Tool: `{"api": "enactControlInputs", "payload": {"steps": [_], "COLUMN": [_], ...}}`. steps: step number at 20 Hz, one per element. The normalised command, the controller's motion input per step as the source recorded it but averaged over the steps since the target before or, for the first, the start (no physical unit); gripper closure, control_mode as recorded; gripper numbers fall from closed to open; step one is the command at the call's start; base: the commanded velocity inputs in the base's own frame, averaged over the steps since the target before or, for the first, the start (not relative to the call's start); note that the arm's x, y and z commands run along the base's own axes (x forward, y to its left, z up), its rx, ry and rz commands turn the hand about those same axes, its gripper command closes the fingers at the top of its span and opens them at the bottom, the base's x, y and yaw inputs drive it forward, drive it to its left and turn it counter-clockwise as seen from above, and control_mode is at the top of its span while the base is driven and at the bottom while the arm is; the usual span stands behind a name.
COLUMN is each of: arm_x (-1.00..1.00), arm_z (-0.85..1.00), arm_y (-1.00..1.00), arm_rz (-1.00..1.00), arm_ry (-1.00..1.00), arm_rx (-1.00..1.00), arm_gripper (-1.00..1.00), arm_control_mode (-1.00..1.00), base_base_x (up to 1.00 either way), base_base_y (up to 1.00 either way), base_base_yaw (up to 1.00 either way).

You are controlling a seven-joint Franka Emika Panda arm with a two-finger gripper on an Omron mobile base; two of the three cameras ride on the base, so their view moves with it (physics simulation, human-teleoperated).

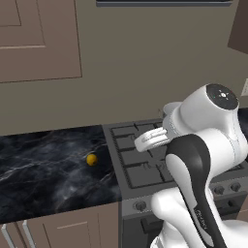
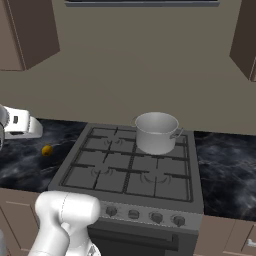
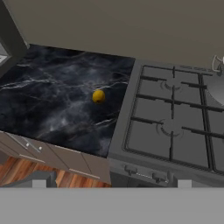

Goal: Turn on the burner for the pot on the stove. Wait thirty seconds for the pot to heat up. Then add the lemon to the pot.

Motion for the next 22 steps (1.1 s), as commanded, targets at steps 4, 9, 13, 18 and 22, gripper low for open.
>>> {"api": "enactControlInputs", "payload": {"steps": [4,9,13,18,22], "arm_x": [0.00,0.00,0.00,0.00,0.00], "arm_z": [0.00,0.00,0.00,0.00,0.00], "arm_y": [0.00,0.00,0.00,0.00,0.00], "arm_rz": [0.00,0.00,0.00,0.00,0.00], "arm_ry": [0.00,0.00,0.00,0.00,0.00], "arm_rx": [0.00,0.00,0.00,0.00,0.00], "arm_gripper": [-1.00,-1.00,-1.00,-1.00,-1.00], "arm_control_mode": [-1.00,-1.00,-1.00,-1.00,-1.00], "base_base_x": [0.00,0.00,0.00,0.00,0.00], "base_base_y": [0.00,0.00,0.00,0.00,0.00], "base_base_yaw": [0.00,0.00,0.00,0.00,0.00]}}
